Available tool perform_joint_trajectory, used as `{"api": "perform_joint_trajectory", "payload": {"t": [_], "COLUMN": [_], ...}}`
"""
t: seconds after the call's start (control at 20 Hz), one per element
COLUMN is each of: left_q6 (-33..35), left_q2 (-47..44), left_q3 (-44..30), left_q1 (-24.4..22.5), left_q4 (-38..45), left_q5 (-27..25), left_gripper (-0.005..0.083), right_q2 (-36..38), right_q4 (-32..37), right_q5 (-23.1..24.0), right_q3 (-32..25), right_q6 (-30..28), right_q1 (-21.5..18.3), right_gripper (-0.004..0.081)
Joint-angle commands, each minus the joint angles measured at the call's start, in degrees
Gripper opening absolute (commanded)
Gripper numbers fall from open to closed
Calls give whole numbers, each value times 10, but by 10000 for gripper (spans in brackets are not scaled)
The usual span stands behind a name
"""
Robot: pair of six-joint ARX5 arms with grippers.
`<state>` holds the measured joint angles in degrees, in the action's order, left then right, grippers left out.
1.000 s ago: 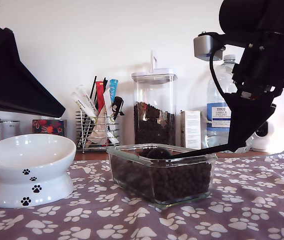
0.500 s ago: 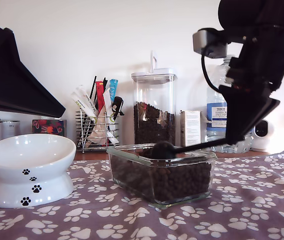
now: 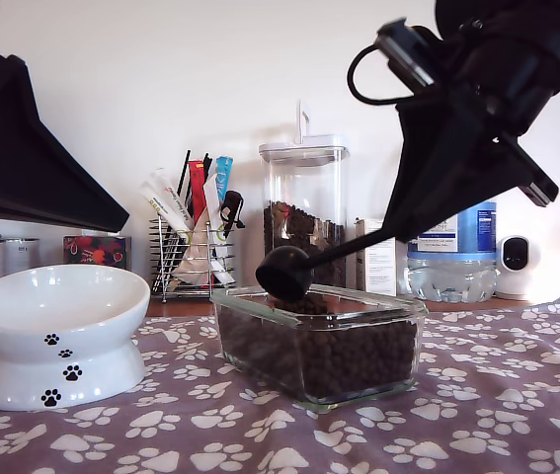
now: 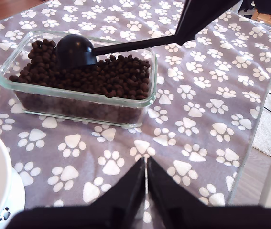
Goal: Measure one spoon of cat food and pour it into the food bowl
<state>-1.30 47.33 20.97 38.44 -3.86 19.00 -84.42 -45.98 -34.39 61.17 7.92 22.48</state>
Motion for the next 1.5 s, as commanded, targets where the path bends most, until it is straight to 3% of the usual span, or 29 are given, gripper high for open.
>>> {"api": "perform_joint_trajectory", "payload": {"t": [0.0,0.1,0.2,0.4,0.6,0.75,1.15,1.35,1.45], "left_q6": [3,4,10,17,18,28,29,29,29], "left_q2": [-1,-1,-1,-1,-1,-1,-1,-1,-1], "left_q3": [-9,-9,-9,-9,-9,-9,-9,-9,-9], "left_q1": [1,1,1,1,1,1,1,1,1], "left_q4": [5,5,5,11,13,13,13,13,13], "left_q5": [-1,-5,-14,-22,-24,-26,-30,-31,-31], "left_gripper": [-19,-19,-19,-19,-19,-19,-19,-19,-19], "right_q2": [-3,-3,-3,-3,-4,-18,-133,-149,-149], "right_q4": [-15,-27,-21,42,114,153,262,301,305], "right_q5": [-54,-111,-210,-400,-489,-485,-368,-304,-296], "right_q3": [-4,-16,-44,-117,-163,-184,-184,-184,-184], "right_q6": [11,10,1,0,-7,-4,84,132,148], "right_q1": [-38,-82,-120,-148,-148,-162,-180,-180,-181], "right_gripper": [-13,-13,-13,-13,-13,-13,-13,-12,35]}}
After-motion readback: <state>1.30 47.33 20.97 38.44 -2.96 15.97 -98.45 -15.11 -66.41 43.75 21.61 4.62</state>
